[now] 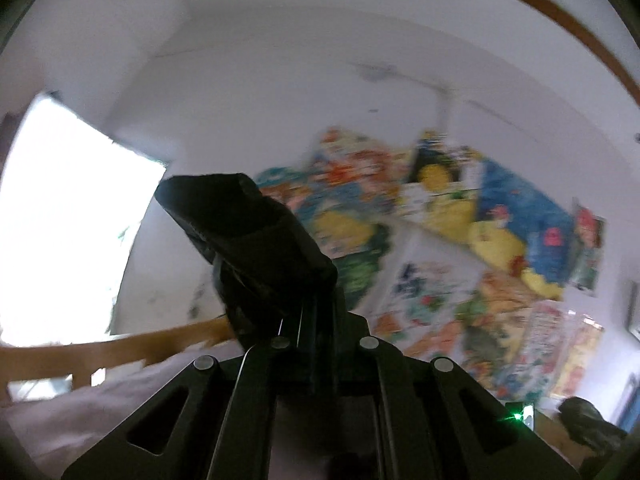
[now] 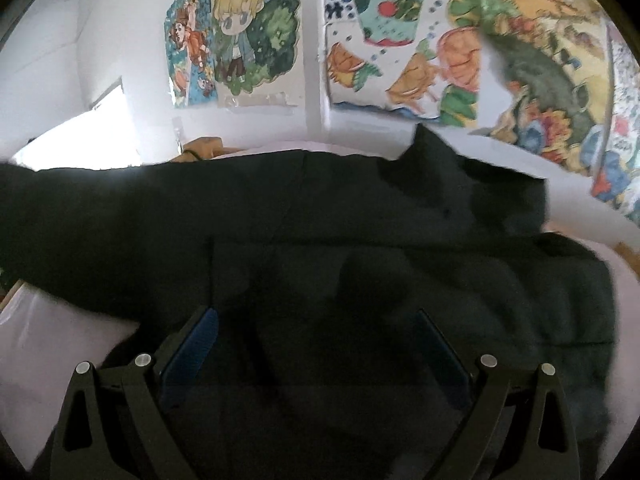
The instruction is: Fold large clothes
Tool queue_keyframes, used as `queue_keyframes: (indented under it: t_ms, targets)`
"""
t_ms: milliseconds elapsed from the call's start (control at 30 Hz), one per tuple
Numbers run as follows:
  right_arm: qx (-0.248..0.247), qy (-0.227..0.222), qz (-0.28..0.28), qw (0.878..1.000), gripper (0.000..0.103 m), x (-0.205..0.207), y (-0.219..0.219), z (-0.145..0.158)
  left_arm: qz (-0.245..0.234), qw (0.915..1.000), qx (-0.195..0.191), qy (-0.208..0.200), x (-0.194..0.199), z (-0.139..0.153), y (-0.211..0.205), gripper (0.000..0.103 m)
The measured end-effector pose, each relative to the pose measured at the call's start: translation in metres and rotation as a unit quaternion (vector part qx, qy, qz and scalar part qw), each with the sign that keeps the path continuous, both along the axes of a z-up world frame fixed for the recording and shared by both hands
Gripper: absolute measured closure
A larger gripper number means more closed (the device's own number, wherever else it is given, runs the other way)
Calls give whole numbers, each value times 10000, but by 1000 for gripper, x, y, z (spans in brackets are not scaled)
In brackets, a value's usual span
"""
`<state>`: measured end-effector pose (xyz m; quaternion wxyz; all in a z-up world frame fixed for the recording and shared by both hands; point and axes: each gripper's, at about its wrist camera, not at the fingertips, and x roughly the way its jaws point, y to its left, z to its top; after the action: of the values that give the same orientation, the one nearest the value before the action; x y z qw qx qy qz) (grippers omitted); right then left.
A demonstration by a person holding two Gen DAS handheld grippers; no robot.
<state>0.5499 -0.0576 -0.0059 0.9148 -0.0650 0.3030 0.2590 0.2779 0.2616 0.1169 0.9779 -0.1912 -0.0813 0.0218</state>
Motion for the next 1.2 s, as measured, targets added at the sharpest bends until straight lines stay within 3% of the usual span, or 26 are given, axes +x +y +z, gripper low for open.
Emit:
queue_keyframes:
  t_ms: [200, 533, 600, 867, 1100, 1200]
  targets:
    - [-266, -55, -219, 9994, 4, -34, -72, 23, -663, 9933, 929, -176, 19, 58, -68, 100]
    - [824, -146, -1129, 9901, 4, -38, -187, 23, -1434, 9767, 1586, 169, 83, 113, -180, 101]
    - [802, 164, -1304, 9881, 4, -27, -204, 13, -1485, 9725, 1770, 278, 90, 113, -204, 101]
    - [1112, 450, -1911, 9742, 4, -9, -272, -8, -1940, 9500, 2352, 678, 135, 93, -295, 101]
    - [1179, 690, -2476, 9592, 4, -4, -327, -31, -2398, 9211, 2916, 954, 166, 46, -366, 101]
    - [1186, 755, -2604, 9552, 4, -5, -342, -39, -2536, 9155, 2888, 1188, 181, 23, -383, 102]
